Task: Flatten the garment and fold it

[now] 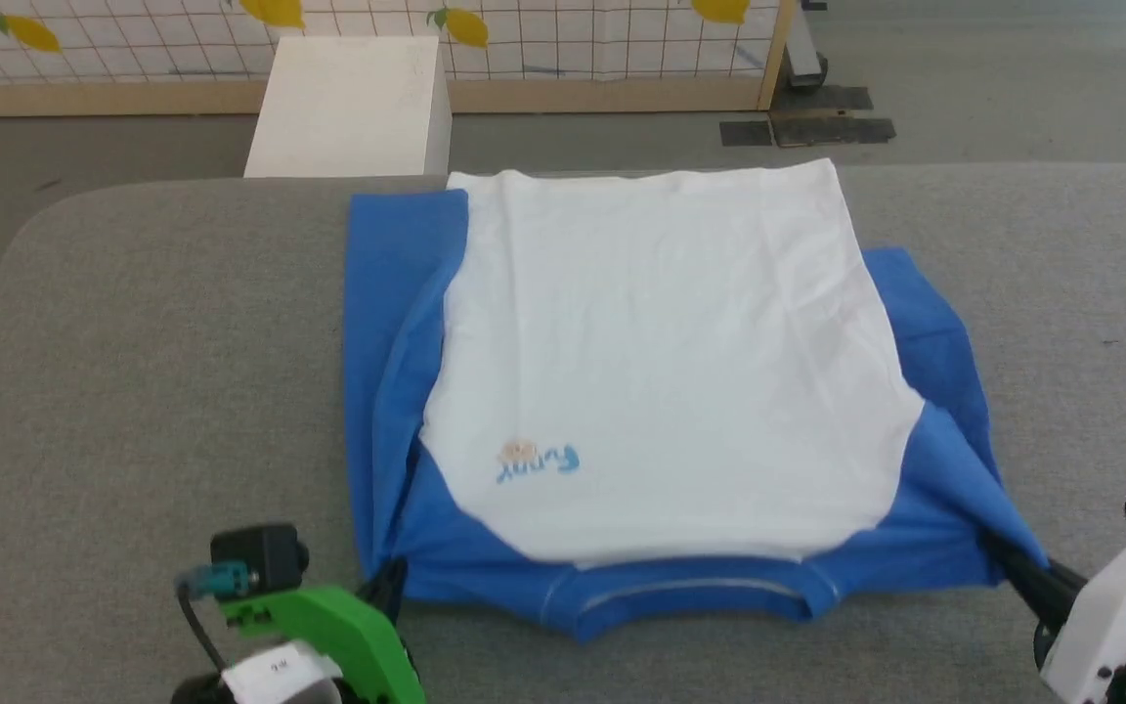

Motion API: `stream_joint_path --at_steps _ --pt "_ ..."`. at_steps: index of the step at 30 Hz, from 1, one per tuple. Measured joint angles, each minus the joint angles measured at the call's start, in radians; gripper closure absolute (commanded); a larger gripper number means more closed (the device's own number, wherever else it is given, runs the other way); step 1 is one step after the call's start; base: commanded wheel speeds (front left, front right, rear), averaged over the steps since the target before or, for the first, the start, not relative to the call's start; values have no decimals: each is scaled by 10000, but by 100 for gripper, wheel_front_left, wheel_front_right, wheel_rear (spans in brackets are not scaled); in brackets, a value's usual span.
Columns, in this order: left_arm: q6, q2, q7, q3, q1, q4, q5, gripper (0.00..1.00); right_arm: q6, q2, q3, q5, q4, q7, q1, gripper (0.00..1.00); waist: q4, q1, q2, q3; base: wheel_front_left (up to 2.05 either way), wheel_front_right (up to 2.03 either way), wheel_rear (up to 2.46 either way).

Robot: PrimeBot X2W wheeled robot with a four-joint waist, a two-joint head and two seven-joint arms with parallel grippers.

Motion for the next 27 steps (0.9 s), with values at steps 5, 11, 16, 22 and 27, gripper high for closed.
stream_joint_path --at_steps 5,11,16,22,27 --pt "213 111 403 -148 429 157 0 100 0 96 -17 -819 -504 911 450 100 -97 0 0 32 0 0 0" --pt "163 102 589 -431 -96 1421 59 100 -2 125 738 -1624 8 1620 50 100 -89 1 0 345 0 0 0" --pt "-44 40 629 -546 -625 2148 65 100 -4 117 1476 -1998 955 1661 -398 100 -88 0 0 564 0 0 0" --pt "-115 -4 731 -472 -776 2282 -138 0 -4 52 1737 -2017 1425 1465 -607 0 -96 0 0 521 0 0 0" --pt "21 171 1312 -337 -685 1505 -401 0 -4 -52 1492 -1634 955 1331 -514 0 -118 1 0 292 0 0 0"
